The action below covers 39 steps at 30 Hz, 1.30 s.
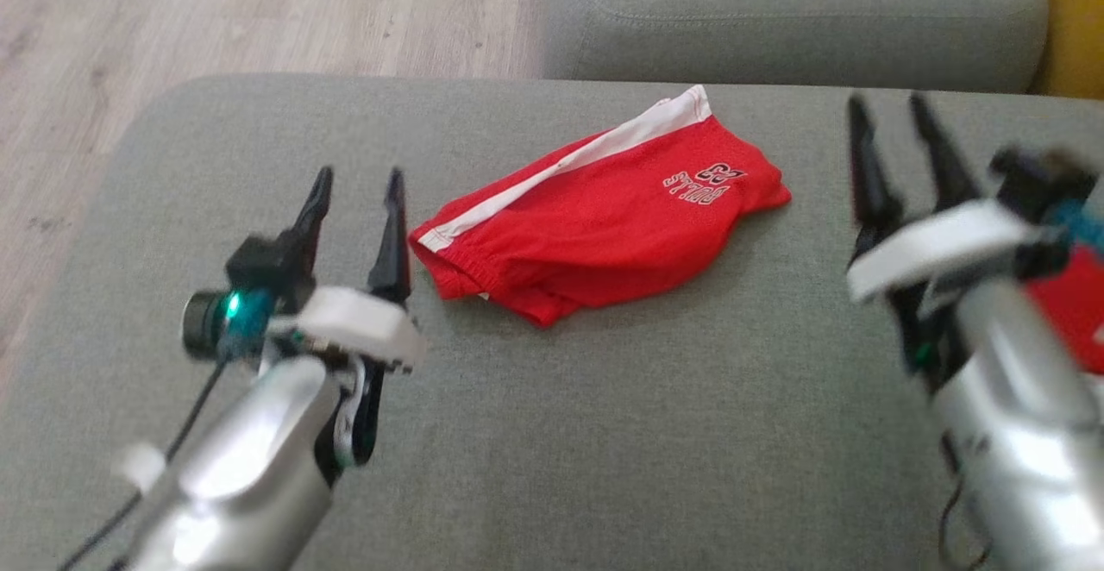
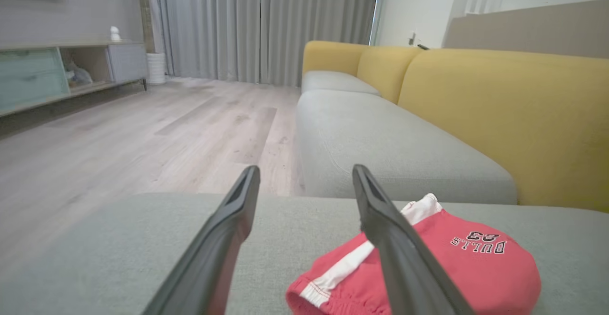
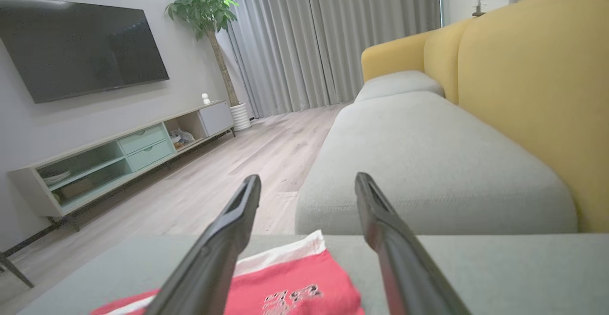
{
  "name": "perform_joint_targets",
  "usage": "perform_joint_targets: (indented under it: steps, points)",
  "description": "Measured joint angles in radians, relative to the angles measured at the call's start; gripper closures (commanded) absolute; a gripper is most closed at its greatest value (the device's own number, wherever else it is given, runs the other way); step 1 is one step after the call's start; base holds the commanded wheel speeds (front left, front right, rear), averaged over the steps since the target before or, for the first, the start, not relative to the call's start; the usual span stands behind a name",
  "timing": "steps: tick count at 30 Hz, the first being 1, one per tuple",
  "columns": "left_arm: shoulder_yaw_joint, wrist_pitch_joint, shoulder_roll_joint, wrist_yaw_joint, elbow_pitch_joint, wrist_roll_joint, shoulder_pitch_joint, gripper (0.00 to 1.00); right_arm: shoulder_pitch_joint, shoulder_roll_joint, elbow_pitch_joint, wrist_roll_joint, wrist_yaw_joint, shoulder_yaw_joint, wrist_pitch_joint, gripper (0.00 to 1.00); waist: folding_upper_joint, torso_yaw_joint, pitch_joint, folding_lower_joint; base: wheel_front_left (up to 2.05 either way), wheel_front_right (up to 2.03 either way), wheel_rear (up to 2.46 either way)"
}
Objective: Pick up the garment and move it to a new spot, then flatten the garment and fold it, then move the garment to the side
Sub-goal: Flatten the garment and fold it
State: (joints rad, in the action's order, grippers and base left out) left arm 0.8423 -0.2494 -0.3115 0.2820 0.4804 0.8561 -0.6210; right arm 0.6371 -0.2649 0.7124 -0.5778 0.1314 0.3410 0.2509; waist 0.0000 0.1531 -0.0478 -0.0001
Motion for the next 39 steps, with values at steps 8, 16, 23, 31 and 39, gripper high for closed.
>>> perform_joint_targets:
  steps: [8,16,23,31,39]
  points:
    - [-0.247,-0.003,0.048,0.043,-0.17,-0.225,0.322,0.0,-0.348,0.171,-0.229,0.166,0.0,-0.184,0.0,0.0,0.0,-0.015,0.0,0.0,0.0,0.0,0.0]
    - [-0.361,-0.003,0.116,-0.038,-0.177,-0.349,0.383,0.0,-0.377,0.194,-0.306,0.259,0.0,-0.23,-0.043,0.0,0.0,-0.005,-0.063,0.0001,0.0,0.0,0.0]
    - [-0.405,-0.003,0.2,-0.123,-0.145,-0.411,0.286,0.0,-0.126,0.187,-0.182,0.35,0.0,-0.368,-0.246,0.0,0.0,0.043,-0.186,0.0003,0.0,0.0,0.0]
    - [-0.419,-0.003,0.258,-0.182,-0.103,-0.453,0.224,0.0,0.095,0.128,0.076,0.416,0.0,-0.445,-0.375,0.0,0.0,0.139,-0.275,0.0004,0.0,0.0,0.0]
    - [-0.444,-0.003,0.267,-0.204,-0.07,-0.47,0.199,0.0,0.206,0.06,0.259,0.456,0.0,-0.405,-0.415,0.0,0.0,0.201,-0.322,0.0001,0.0,0.0,0.0]
